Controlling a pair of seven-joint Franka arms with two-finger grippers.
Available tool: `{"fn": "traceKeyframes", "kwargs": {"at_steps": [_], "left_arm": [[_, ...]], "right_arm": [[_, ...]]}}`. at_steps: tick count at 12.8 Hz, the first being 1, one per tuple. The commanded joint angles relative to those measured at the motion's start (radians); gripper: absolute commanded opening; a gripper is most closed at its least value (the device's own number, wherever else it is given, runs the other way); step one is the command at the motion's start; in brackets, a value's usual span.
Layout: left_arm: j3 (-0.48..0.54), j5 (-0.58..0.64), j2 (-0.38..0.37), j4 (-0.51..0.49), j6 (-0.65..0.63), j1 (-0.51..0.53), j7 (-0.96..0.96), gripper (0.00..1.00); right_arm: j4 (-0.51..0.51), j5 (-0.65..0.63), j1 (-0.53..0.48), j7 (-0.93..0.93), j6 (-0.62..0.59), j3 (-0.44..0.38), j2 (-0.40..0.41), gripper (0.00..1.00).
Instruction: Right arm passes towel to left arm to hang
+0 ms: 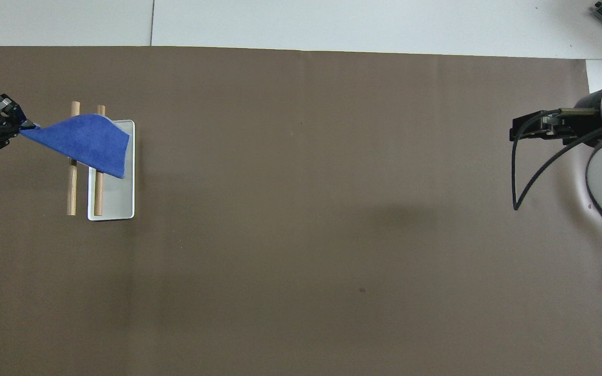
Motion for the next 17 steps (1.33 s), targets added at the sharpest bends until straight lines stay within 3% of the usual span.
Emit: {"fn": "traceKeyframes", "kwargs": {"at_steps": [1, 3, 6, 8, 12, 17], "left_arm": [[-0.002, 0.0, -0.031, -0.021, -0.049, 0.016, 0.041, 0.0], [-0.002, 0.006, -0.048, -0.048, -0.083, 0.016, 0.057, 0.0], [0.0, 0.023, -0.057, -0.076, -0.072, 0.018, 0.103, 0.0], [0.028, 0.023, -0.063, -0.096, -0.061, 0.018, 0.174, 0.0], [0.037, 0.023, -0.045, -0.163, 0.09, 0.021, 0.188, 0.0], [0.032, 0.023, -0.029, -0.189, 0.138, 0.016, 0.188, 0.0]], "right_arm": [[-0.005, -0.023, -0.023, 0.023, -0.042, 0.006, -0.025, 1.0], [-0.08, -0.023, -0.022, 0.024, -0.004, 0.007, -0.06, 1.0], [-0.093, -0.023, -0.019, 0.017, 0.016, 0.009, -0.066, 1.0], [-0.099, -0.088, -0.01, 0.007, 0.019, 0.015, -0.068, 1.0], [-0.102, -0.089, -0.01, 0.009, 0.016, 0.018, -0.069, 1.0], [-0.096, -0.054, -0.019, 0.01, 0.009, 0.018, -0.068, 1.0]]}}
